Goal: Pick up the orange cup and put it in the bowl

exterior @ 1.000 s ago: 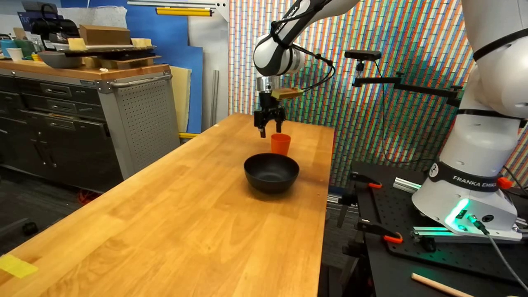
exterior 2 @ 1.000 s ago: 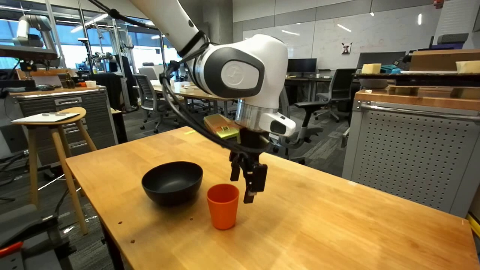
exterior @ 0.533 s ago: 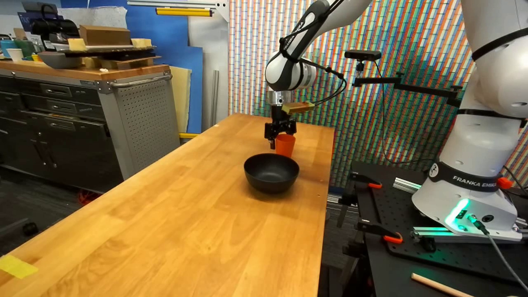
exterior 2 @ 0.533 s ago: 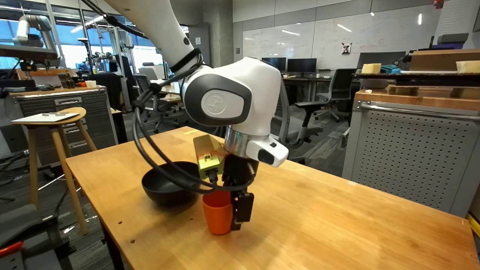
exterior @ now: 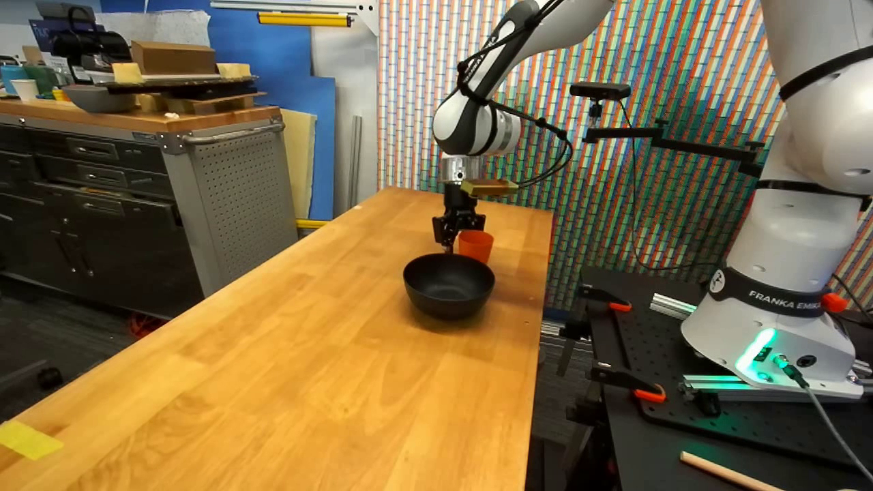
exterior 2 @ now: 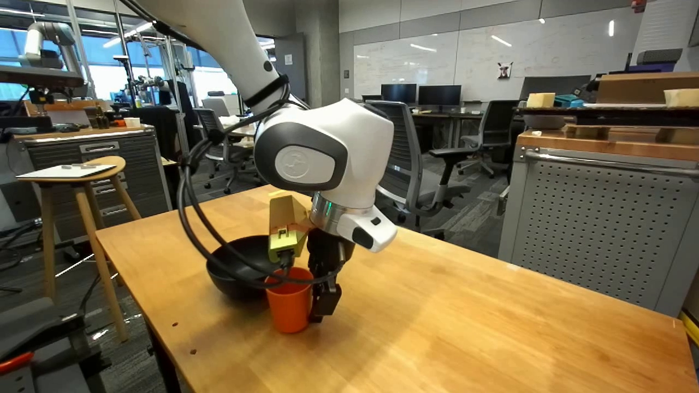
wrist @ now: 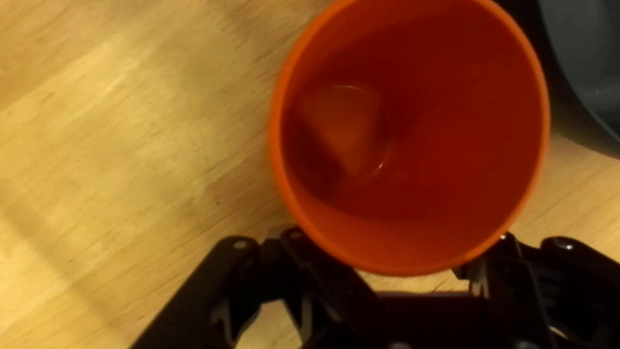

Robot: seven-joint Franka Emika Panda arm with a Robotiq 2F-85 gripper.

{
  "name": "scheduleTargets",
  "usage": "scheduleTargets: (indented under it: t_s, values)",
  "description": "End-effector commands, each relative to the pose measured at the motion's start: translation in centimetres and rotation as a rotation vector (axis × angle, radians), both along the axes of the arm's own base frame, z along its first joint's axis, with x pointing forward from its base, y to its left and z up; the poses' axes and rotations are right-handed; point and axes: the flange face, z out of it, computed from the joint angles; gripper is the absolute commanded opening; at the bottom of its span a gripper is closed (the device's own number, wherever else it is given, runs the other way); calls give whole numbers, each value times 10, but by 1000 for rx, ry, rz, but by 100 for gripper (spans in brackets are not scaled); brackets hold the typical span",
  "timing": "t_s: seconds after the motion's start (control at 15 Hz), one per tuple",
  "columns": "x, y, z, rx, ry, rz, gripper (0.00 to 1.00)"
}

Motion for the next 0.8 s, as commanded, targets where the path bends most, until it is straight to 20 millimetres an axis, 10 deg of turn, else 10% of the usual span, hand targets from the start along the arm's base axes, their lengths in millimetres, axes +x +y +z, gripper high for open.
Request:
scheduleTargets:
  t_s: [0.0,0.73]
  values:
    - [-2,-3,7,26,-17,-54,93]
    - [-17,6,20,-77,-46,-146,100]
